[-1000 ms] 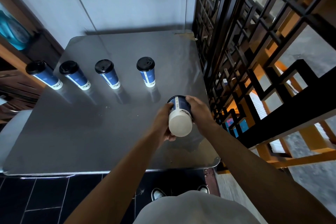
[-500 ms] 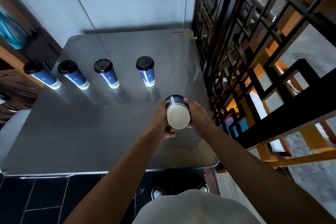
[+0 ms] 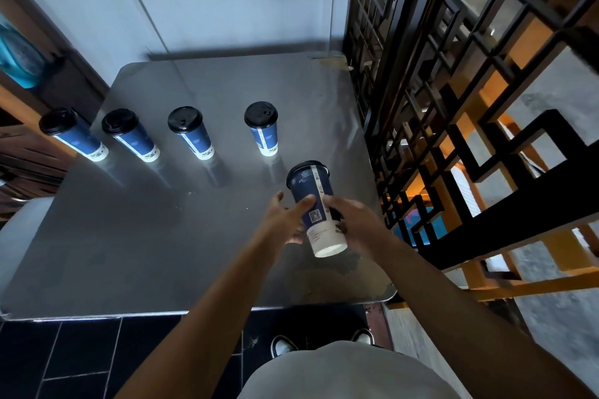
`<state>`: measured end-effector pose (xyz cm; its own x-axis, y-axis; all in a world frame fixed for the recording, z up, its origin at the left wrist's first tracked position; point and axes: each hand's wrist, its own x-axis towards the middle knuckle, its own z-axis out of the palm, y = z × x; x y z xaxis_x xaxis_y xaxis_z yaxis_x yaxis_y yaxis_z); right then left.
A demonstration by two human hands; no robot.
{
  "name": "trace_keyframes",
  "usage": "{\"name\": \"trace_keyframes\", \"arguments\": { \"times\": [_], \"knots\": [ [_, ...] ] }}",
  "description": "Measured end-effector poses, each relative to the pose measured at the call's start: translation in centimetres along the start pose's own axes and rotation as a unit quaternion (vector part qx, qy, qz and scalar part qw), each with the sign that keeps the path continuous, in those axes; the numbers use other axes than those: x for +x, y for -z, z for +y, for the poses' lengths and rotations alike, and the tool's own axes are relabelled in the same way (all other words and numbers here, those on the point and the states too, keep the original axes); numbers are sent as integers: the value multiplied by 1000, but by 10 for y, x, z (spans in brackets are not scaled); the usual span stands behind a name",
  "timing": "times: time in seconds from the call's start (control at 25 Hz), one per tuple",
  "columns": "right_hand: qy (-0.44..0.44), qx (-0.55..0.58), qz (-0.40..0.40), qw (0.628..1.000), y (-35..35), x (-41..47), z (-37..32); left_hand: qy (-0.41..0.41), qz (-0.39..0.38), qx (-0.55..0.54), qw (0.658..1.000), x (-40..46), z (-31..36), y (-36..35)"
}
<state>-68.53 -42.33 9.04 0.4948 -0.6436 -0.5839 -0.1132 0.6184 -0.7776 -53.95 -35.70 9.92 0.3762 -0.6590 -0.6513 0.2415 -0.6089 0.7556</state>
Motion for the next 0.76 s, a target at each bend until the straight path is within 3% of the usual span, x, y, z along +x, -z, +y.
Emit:
{"name": "trace_keyframes", "arguments": {
  "times": [0.12,0.24,0.36,0.56,0.76],
  "knots": [
    [0,-91,-74,993,10,3,9,-70,-4,-13,997,3,-11,13],
    [30,-209,-40,977,11,14,10,-120,-64,-36,990,6,-22,25],
    [86,-293,12,952,5,19,11,-176,-57,52,981,14,-32,31],
    [127,-329,87,932,-6,27,19,-207,-60,98,971,47,-39,36],
    [115,-331,130,928,6,55,10,-202,-70,119,970,89,-20,20]
  ]
}}
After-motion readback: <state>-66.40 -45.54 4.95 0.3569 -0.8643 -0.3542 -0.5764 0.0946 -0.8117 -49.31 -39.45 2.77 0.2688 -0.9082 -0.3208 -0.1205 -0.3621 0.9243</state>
